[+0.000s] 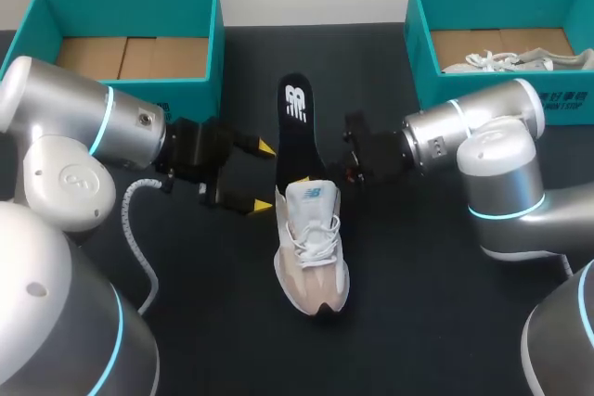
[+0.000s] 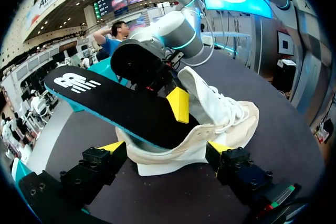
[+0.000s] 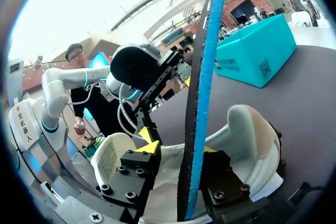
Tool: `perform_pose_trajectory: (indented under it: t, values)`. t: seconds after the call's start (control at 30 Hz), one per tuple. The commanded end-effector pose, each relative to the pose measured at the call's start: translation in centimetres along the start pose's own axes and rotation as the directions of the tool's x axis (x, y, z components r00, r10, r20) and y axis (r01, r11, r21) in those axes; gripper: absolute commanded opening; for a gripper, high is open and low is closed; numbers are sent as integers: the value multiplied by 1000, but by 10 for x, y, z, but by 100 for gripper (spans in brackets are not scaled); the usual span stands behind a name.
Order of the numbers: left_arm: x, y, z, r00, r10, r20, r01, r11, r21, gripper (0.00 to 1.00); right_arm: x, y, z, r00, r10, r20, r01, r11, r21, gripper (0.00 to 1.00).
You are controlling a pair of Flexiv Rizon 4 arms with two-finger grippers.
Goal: Take the shoe out of the shoebox, open the shoe tongue, remove and reinsert the insole, then place the shoe into the shoebox
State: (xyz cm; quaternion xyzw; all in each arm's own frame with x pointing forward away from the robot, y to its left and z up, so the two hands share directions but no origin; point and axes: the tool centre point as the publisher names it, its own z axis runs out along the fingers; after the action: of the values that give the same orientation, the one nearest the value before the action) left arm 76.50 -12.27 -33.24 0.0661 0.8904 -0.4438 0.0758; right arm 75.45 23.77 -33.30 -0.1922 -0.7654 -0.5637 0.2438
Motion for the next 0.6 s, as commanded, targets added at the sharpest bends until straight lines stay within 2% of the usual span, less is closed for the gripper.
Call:
perform_pose_trajectory:
  t: [0.03,0.43,0.5,0.53,0.57,0.6]
  values:
    - [0,-1,0,1000,0,-1,0,1000,-4,100,4,3,-1,1000,-12,19,12,1000,-7,37]
    - [0,-1,0,1000,0,-1,0,1000,-4,100,-14,29,-14,997,-74,9,74,997,36,31]
    - [0,-1,0,1000,0,-1,0,1000,-4,100,-16,31,-15,997,-76,5,76,996,43,22]
    - [0,-1,0,1000,0,-1,0,1000,-4,100,-17,31,-16,997,-75,0,75,996,47,7]
    - [0,-1,0,1000,0,-1,0,1000,-4,100,-18,30,-16,997,-70,-8,71,996,52,0]
    - [0,-1,0,1000,0,-1,0,1000,-4,100,-19,29,-16,998,-65,-11,65,996,57,0]
